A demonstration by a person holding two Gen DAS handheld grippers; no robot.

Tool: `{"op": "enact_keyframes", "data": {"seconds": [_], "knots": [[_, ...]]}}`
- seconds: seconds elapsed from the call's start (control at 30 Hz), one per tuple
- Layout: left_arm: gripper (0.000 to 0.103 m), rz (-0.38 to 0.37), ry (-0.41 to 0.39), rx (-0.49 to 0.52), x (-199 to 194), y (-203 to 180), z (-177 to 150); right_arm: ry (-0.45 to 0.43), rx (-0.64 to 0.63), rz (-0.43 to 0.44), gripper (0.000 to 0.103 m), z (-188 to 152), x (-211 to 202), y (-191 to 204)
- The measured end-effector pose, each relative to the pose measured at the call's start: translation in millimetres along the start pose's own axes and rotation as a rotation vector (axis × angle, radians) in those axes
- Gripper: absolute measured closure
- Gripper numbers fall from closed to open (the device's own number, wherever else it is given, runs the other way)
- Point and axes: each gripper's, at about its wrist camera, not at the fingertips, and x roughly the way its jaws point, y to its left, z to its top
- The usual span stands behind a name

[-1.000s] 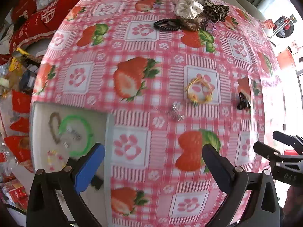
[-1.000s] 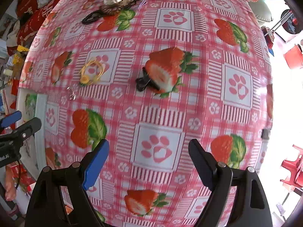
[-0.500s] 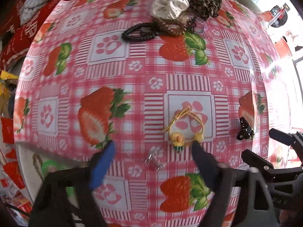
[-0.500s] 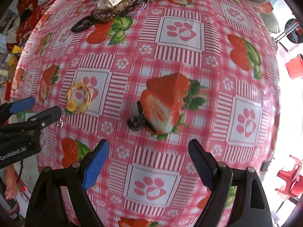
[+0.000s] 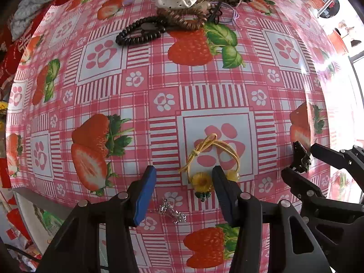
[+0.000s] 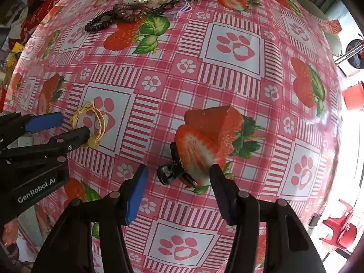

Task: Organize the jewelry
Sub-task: 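Grasp the yellow flower hair tie with the left tool while the right tool grasps the black claw clip, then carry the hair tie and claw clip into the white tray and open both tools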

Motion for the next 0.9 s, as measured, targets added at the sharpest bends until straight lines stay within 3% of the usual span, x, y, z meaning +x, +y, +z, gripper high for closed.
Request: {"op": "enact_keyframes", "data": {"seconds": [0.1,0.2,0.33,0.67,0.9], "knots": [[0.057,-0.004,-0.002,0.011,0.6,-1.9,5.2,-0.002,0.001,-0.017,0.049,-1.0,5.8,2.8],[0.079,-0.007,-0.003,0.026,-8.9,-14.3,-0.7,-0.018,-0.008,-0.041,0.072,-6.2,4.3,5.0],[0.079,-0.038,-0.006,0.014,-13.6,-17.2,2.2,-0.03,0.007,-0.023,0.078,-10.1,3.2,6.5],[0.079,-0.087,-0.019,-0.022,-57.2,-3.0,-13.5,-0.04,0.069,0.091,0.078,-14.5,-16.1,-16.8],[0.079,-0.103,-0.049,-0.042,-117.1,-11.2,-56.3,-0.041,0.076,0.137,0.078,-31.7,-39.6,-14.4]]}}
